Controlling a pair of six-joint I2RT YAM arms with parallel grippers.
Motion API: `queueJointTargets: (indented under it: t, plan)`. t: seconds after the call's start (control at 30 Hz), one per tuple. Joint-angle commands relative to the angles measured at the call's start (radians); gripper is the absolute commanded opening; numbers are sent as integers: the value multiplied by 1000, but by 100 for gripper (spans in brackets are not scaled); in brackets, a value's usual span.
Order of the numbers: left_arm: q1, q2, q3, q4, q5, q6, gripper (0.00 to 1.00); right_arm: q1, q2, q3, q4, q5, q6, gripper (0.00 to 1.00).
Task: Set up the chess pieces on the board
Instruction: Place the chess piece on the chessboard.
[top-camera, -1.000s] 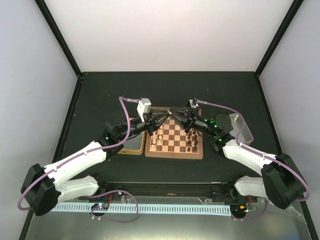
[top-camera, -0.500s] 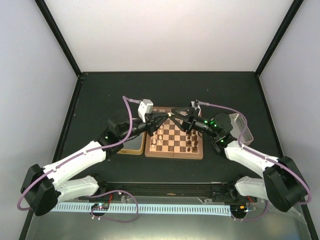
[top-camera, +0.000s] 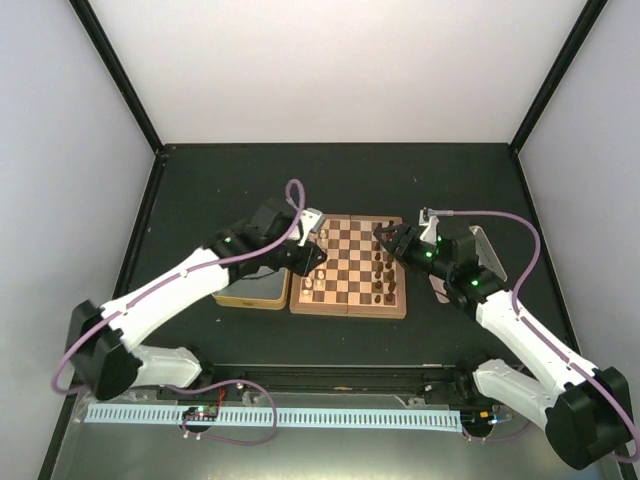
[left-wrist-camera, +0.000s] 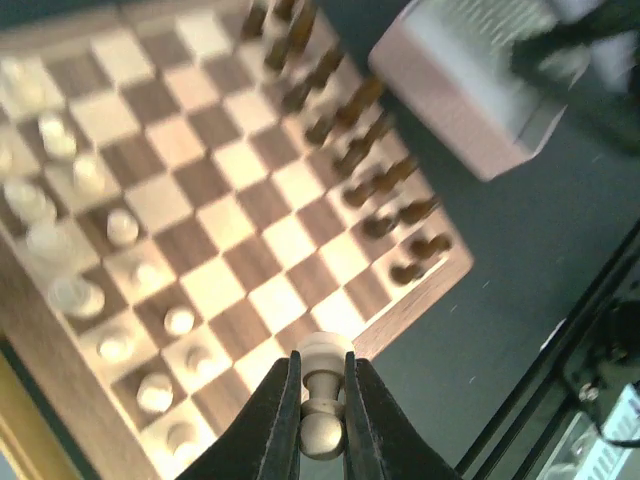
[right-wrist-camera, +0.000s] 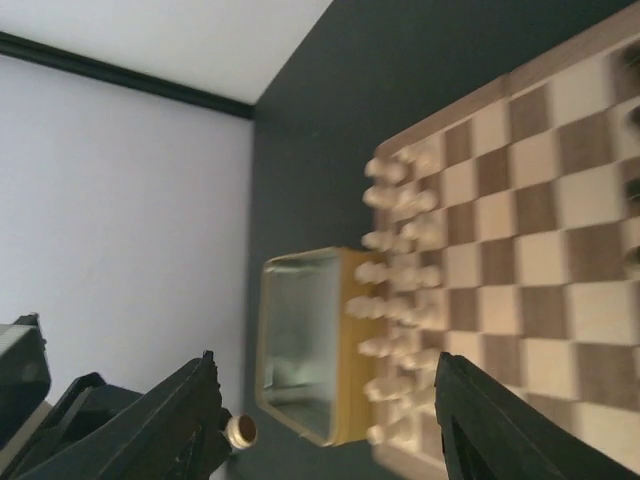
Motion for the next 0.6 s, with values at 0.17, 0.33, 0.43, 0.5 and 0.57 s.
queueJointTargets:
  t: [0.17,0.33,0.43,0.5,0.57]
  plan:
    - [-94,338,239,-532,-169,9,4,-6,-68,58,-284,260,-259,60]
    - [-125,464,333,-619,-232,7,4,-7,-74,51,-304,278,-281,60]
    - [-131,506,365,-632,-223,11,4,-7,-79,47,-308,286,-289,60]
    - [-135,533,380,-637,-217,13,5,-9,-82,46,-313,288,-293,60]
    - [-139,558,394,-642,-217,17,5,-9,-88,46,-318,292,-293,60]
